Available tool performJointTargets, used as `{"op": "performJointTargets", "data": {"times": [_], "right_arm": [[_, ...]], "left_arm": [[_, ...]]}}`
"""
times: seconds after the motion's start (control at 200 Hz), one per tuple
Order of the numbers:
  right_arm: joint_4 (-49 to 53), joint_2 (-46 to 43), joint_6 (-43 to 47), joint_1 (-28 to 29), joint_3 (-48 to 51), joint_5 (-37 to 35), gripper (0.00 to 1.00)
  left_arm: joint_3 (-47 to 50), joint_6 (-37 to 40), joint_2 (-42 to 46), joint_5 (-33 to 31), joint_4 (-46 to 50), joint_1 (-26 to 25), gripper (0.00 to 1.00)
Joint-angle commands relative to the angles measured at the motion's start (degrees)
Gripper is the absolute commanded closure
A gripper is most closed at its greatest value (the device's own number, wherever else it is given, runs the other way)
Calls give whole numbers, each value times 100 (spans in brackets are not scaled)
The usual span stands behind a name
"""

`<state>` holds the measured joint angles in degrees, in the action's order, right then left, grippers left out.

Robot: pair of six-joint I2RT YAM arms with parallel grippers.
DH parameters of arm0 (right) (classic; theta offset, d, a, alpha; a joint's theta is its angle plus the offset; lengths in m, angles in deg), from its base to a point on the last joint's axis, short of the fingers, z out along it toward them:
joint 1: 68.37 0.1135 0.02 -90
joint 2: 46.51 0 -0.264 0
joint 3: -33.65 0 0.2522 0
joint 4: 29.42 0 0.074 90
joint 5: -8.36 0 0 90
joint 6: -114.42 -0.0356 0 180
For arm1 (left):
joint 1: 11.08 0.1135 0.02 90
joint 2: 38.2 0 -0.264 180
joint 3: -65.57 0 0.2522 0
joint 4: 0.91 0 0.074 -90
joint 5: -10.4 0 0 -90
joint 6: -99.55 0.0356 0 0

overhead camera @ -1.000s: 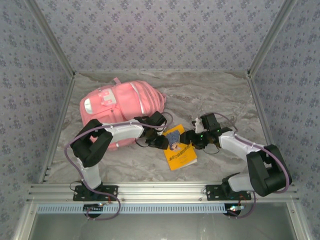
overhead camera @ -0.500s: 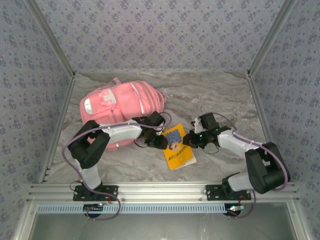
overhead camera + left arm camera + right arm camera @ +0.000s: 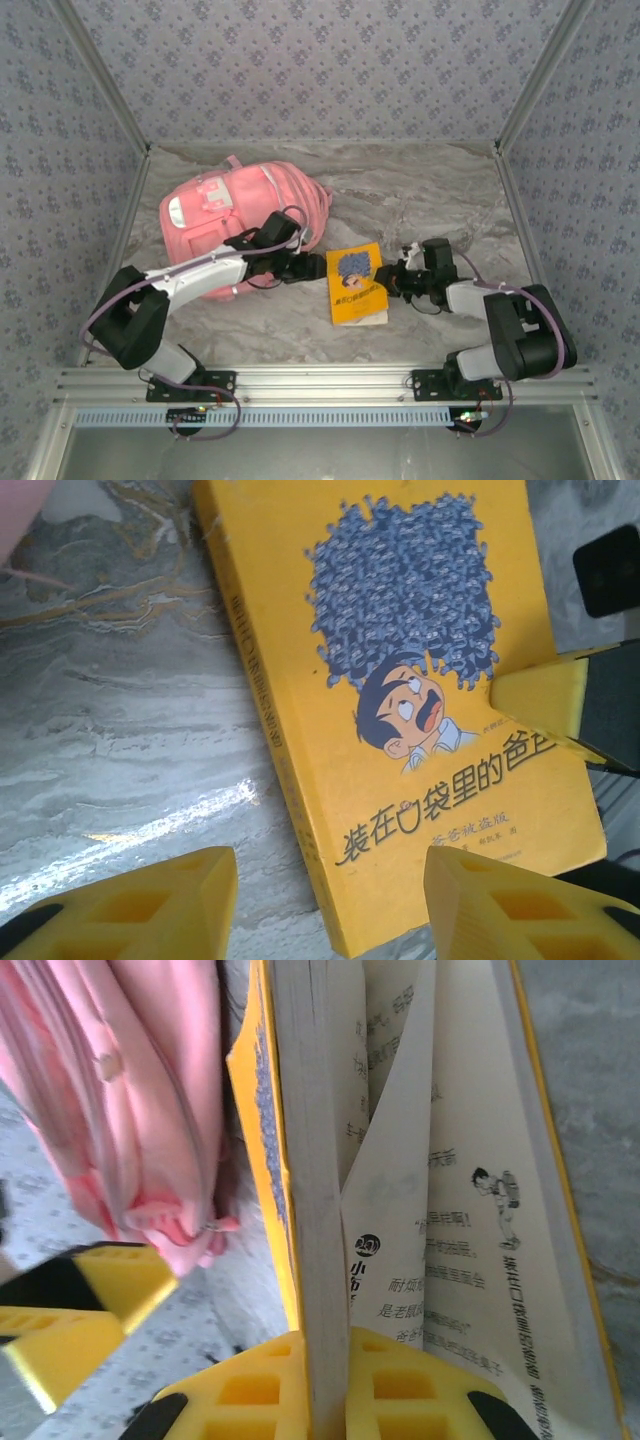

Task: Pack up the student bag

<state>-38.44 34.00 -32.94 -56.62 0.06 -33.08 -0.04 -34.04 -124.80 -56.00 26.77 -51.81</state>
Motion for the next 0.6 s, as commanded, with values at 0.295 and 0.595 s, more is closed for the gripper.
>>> {"op": "performJointTargets", "data": {"times": [0.295, 0.595], "right_arm": [[-3320, 566, -1883, -126, 515, 828, 100], [-5426, 1570, -2858, -87, 792, 835, 100]], "left_arm": [[148, -1251, -750, 561, -1468, 98, 46], [-88, -1395, -1622, 716, -1936, -9, 45]]}}
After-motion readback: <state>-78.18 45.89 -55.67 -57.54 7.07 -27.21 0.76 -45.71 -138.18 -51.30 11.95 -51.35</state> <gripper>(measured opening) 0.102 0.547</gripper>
